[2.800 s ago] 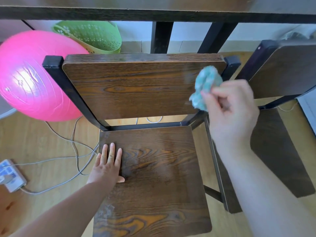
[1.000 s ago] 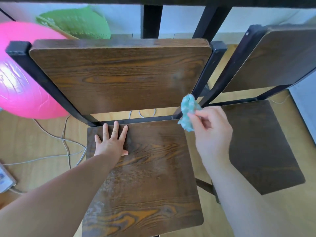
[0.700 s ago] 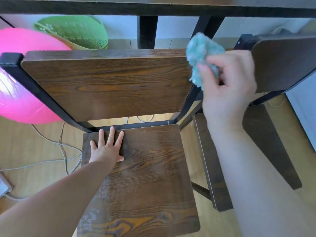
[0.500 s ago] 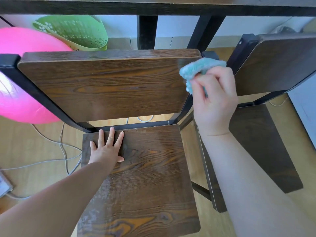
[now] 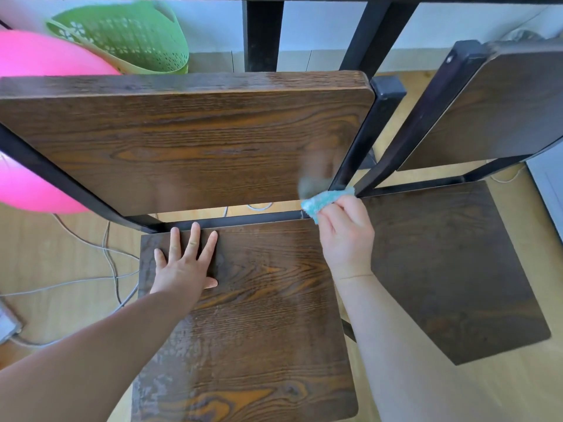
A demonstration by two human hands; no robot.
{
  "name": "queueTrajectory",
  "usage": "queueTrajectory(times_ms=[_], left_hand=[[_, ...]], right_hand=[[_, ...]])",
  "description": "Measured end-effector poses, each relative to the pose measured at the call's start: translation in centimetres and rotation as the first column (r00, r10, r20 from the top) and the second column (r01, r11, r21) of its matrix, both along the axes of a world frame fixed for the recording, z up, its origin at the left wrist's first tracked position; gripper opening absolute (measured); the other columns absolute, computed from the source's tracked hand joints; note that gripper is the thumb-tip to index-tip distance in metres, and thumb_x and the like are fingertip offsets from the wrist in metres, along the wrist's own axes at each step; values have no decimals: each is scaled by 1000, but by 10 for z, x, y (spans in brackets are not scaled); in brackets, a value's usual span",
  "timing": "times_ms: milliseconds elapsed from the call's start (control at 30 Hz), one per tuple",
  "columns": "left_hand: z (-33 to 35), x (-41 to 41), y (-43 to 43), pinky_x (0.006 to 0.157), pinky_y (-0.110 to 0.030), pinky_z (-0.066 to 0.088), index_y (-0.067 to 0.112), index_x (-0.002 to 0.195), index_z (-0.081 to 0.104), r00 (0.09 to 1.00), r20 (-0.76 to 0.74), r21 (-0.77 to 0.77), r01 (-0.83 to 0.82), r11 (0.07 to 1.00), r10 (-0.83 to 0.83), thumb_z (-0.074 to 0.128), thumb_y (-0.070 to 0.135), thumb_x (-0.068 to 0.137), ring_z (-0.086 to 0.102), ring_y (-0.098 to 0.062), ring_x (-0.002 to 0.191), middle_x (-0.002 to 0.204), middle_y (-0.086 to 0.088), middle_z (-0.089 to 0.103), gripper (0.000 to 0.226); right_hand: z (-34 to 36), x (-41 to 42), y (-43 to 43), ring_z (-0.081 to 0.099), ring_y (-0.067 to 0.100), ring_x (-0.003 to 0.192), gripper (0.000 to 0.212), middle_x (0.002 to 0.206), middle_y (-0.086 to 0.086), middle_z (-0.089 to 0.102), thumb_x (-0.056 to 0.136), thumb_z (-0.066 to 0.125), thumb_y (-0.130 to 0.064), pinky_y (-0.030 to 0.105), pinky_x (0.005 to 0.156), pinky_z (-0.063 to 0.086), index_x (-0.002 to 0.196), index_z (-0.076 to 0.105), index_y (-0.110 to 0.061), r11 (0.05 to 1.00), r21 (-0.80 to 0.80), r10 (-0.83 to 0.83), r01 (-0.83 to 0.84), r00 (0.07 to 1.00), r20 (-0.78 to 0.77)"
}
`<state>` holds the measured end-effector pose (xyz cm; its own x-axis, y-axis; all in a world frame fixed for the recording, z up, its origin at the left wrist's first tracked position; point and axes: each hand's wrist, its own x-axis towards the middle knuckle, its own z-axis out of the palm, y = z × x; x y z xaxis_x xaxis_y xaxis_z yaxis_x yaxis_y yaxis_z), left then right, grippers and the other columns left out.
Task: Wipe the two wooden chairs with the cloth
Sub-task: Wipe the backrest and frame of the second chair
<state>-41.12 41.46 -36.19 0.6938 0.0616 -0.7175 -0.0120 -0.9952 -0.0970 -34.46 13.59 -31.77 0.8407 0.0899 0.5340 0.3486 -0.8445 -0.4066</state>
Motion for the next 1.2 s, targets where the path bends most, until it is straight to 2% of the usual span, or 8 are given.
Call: queueTrajectory(times_ms=[200, 400, 533, 700, 833, 967, 1100, 1200], left_hand=[[-2, -1, 1, 119, -63, 12, 30, 150, -32, 1000, 9, 17, 20, 1000, -20, 44, 57, 98, -26, -42, 147, 159, -6, -35, 96], [-2, 0, 0, 120, -62, 11, 31, 149, -34, 1000, -3, 14, 19, 1000, -19, 43, 57, 98, -27, -42, 146, 159, -5, -36, 95], [0, 0, 0, 119, -63, 10, 31, 147, -35, 1000, -21, 7, 2, 1000, -2, 43, 56, 99, -29, -42, 146, 158, -5, -38, 95], [4, 1, -1, 119, -63, 11, 31, 148, -34, 1000, -27, 1, -6, 1000, 6, 43, 56, 99, -28, -42, 146, 158, -6, -38, 95], [6, 0, -1, 119, -63, 10, 31, 149, -33, 999, -24, -22, -22, 1000, 21, 44, 55, 100, -28, -42, 146, 159, -6, -37, 94], [9, 1, -1, 119, -63, 9, 31, 149, -32, 999, -34, -35, -34, 999, 33, 44, 54, 100, -28, -42, 146, 158, -5, -38, 93], [9, 0, -1, 119, -64, 9, 31, 149, -32, 999, -34, -48, -43, 998, 41, 44, 53, 100, -29, -41, 146, 158, -5, -39, 94], [9, 1, -1, 119, -64, 9, 32, 150, -32, 998, -31, -52, -48, 998, 46, 44, 53, 100, -29, -41, 146, 158, -4, -38, 94]], right_hand=[[-50, -6, 9, 67, 20, 93, 12, 97, 8, 69, 86, 77, -16, 34, 72, 60, 94, 74, -7, 996, -56, -79, 66, 964, -255], [-70, -11, 15, 68, 22, 94, 14, 97, 9, 70, 82, 79, -13, 32, 75, 61, 94, 76, -5, 991, -69, -134, 118, 940, -315], [-67, -9, 27, 63, 25, 85, 5, 90, 8, 66, 80, 77, -7, 38, 63, 58, 85, 74, -7, 980, -133, -183, 146, 922, -342], [-30, -32, 30, 65, 12, 88, 5, 100, -2, 68, 89, 72, -11, 30, 70, 60, 90, 77, -13, 968, 84, -191, 238, 908, -373], [32, -52, 22, 63, 7, 92, 8, 99, -3, 64, 86, 74, -6, 19, 80, 54, 93, 77, -9, 898, 359, -173, 252, 955, -240], [108, -35, 14, 63, 5, 95, 7, 101, -2, 62, 88, 72, -8, 22, 78, 54, 95, 74, -10, 814, 523, -236, 251, 967, -97], [156, 10, 5, 62, 11, 97, 12, 102, 5, 60, 89, 70, -12, 22, 80, 52, 95, 72, -3, 815, 545, -256, 199, 966, 30], [175, 33, 6, 61, 10, 100, 16, 106, 1, 58, 92, 68, -19, 24, 81, 54, 101, 73, -6, 894, 425, -190, 142, 979, 73]])
